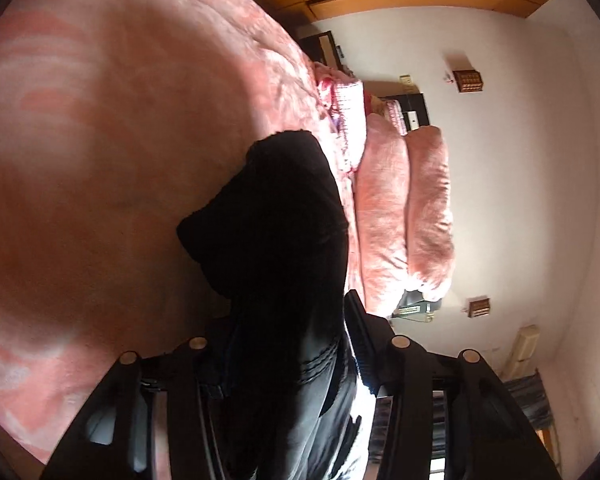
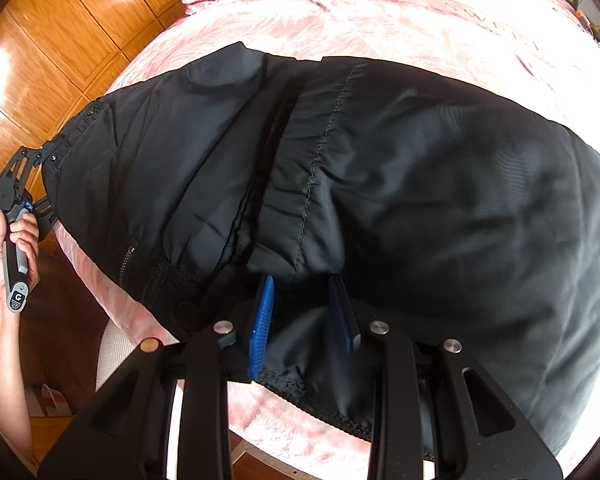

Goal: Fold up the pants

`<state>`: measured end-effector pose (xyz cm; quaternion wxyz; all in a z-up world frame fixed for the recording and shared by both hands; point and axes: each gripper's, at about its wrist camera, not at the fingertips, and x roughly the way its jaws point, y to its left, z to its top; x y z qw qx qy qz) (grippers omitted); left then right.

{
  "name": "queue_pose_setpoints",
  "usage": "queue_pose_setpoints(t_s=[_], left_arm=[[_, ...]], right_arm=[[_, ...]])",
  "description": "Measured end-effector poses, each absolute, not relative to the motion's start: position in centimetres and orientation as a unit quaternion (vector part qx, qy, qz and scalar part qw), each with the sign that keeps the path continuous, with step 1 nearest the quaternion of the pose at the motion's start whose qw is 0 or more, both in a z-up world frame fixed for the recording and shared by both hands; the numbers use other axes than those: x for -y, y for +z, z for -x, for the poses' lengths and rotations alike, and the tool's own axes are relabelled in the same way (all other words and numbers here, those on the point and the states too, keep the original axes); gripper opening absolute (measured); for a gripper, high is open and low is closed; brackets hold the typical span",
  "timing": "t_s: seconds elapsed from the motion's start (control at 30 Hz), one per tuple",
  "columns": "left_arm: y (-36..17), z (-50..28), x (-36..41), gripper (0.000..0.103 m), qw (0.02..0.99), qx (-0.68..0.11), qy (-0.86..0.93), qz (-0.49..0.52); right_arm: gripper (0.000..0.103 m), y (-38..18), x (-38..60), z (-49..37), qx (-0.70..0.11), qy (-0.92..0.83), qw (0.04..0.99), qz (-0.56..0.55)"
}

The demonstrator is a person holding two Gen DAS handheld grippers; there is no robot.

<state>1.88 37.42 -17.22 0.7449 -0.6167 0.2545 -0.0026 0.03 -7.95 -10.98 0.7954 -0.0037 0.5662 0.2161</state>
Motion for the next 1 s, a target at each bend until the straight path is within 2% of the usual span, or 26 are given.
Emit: queue_pose_setpoints(t_s=[0.07,0.2,0.27,0.5,0.63,0.83,1.0], left_arm=[[-18.3,-1.9,-37.9,0.044,0.731,-0.251,0.003,0.634],[-19.6,-1.3,-38.2,0.030,0.713,-0.234,-0.005,0.661],[-19.6,-1.3,-37.9,0.026,0.717,-0.233,-0.003,0.658],[-17.1,-1.9,-36.6,0.022,0.726,-0.192,-0.019,0.660],[-13.6,-2.5,-35.4,0.022,0.764,-0.187,-0.038,0.616],[-6.6,-3.7,-30.4,0.022,0.850,-0.209,-0.073,0.478],[-2.8,-4.1,-25.0,0.025,0.889,-0.231,-0.113,0.378]], right_arm=[[0.029,-11.0,8.0,0.0,-0.565,0.217,0.796,0.003],[0.030,-11.0,8.2,0.0,-0.564,0.220,0.796,-0.005],[0.030,-11.1,8.4,-0.1,-0.566,0.221,0.794,-0.006],[0.030,-11.0,9.3,-0.3,-0.565,0.226,0.793,-0.017],[0.030,-10.7,10.0,-0.2,-0.562,0.229,0.794,-0.030],[0.031,-8.8,12.2,0.8,-0.531,0.254,0.804,-0.079],[0.031,-6.6,14.5,1.6,-0.506,0.249,0.820,-0.096]])
